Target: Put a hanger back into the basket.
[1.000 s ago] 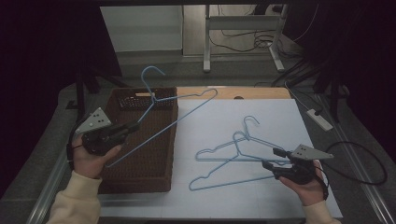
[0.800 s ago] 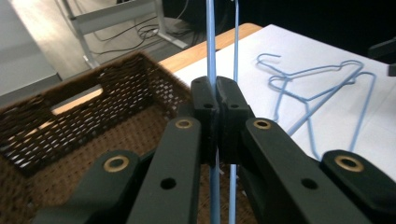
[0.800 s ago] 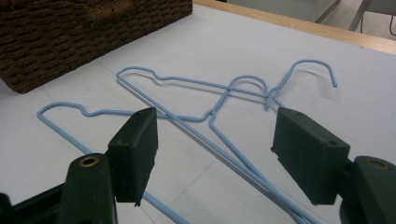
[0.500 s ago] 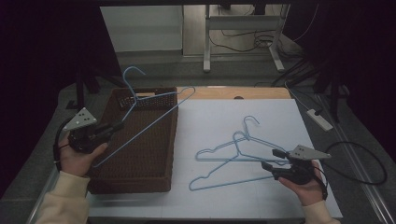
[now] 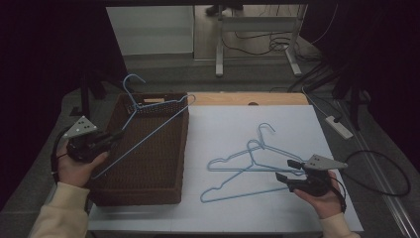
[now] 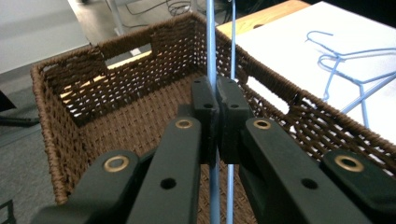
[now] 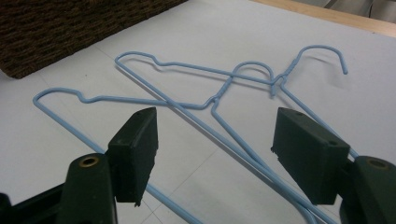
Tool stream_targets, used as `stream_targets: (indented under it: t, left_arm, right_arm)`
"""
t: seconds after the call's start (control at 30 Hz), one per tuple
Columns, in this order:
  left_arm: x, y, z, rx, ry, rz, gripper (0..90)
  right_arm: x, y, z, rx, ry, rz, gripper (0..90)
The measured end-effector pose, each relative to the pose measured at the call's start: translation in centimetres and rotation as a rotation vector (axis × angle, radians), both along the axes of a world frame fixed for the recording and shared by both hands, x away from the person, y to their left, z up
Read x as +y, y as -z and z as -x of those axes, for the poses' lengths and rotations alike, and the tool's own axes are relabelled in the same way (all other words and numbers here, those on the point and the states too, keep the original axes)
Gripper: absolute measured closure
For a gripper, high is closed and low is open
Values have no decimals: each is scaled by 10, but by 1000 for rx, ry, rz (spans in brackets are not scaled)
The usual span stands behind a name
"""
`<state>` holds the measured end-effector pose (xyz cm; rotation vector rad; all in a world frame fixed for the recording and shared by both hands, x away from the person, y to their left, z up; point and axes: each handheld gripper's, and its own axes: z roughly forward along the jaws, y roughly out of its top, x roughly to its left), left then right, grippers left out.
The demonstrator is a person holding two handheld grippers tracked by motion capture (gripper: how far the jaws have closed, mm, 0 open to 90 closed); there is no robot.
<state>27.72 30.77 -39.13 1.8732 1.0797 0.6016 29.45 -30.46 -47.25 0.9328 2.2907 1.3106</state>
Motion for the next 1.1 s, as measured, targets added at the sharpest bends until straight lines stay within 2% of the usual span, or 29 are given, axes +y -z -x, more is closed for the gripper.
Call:
stream_targets:
  t: [0.27, 0.6, 0.97, 1.1]
  left_arm:
    - [5, 8, -7, 31, -12, -10, 876]
    - [10, 7, -6, 21, -29, -12, 876]
    - [14, 10, -8, 14, -77, -2, 876]
    - [17, 11, -7, 21, -72, -4, 877]
  right_arm:
    - [2, 2, 0, 7, -3, 9, 319]
    - [2, 3, -1, 11, -6, 17, 319]
    - [3, 3, 0, 11, -12, 28, 319]
    - [3, 4, -1, 14, -13, 30, 319]
